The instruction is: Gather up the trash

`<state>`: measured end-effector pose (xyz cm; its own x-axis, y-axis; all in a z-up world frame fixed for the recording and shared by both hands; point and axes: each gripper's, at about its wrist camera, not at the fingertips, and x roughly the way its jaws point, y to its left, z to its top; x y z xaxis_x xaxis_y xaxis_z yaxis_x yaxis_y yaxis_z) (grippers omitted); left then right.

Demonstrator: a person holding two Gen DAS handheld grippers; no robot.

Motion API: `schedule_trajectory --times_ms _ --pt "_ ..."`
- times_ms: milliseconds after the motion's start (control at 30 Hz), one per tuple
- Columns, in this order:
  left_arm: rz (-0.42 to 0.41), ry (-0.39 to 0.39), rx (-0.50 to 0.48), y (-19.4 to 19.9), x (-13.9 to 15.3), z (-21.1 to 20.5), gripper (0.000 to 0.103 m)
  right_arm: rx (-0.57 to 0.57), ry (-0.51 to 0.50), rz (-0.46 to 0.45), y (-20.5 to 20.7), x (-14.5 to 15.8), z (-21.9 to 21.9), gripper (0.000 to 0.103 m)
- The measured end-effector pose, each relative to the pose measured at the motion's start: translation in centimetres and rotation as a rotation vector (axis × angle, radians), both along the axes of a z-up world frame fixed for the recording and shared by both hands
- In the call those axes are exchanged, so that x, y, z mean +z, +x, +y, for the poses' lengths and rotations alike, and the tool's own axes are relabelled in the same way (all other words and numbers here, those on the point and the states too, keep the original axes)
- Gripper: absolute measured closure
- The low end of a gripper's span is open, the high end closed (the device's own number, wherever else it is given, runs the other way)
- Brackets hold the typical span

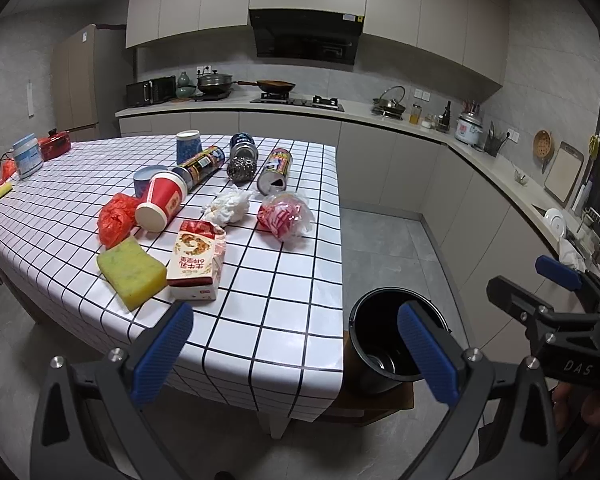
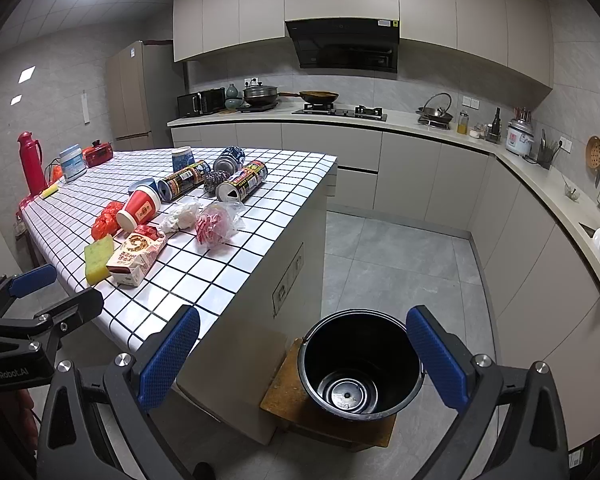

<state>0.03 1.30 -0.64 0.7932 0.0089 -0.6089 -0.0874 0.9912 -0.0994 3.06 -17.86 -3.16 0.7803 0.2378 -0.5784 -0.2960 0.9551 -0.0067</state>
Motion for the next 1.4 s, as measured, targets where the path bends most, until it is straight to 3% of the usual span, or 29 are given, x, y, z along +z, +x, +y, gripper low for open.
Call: schedule_trajectory --times_ms 267,533,733,867,1033,1400 --pt "0.001 -0.01 -0.002 0.0 0.0 -0.1 0.0 -0.004 0.013 0.006 -0.1 0.0 -0.3 0.0" --pt "0.011 -0.025 0.03 0.0 -0.5 1.1 0.0 0.045 0.053 0.068 1.2 -1.2 0.1 0.0" --pt "0.034 -0.053 0.119 0.1 -1.3 5.2 0.0 0.092 0.048 0.1 3.2 -1.9 2.3 0.0" --pt "0.066 -0.046 0.189 0.9 -2.4 9.1 0.0 0.104 0.078 0.171 5.8 -2.9 4.0 0.0" --pt "0.082 -0.064 0.268 3.3 -3.8 13.8 0.001 0.119 0.051 0.162 8.2 -2.8 6.7 0.0" --pt "0.146 -0.121 0.284 9.0 -6.6 18.5 0.006 0.096 -0.02 0.141 13.7 -3.2 12.7 0.0"
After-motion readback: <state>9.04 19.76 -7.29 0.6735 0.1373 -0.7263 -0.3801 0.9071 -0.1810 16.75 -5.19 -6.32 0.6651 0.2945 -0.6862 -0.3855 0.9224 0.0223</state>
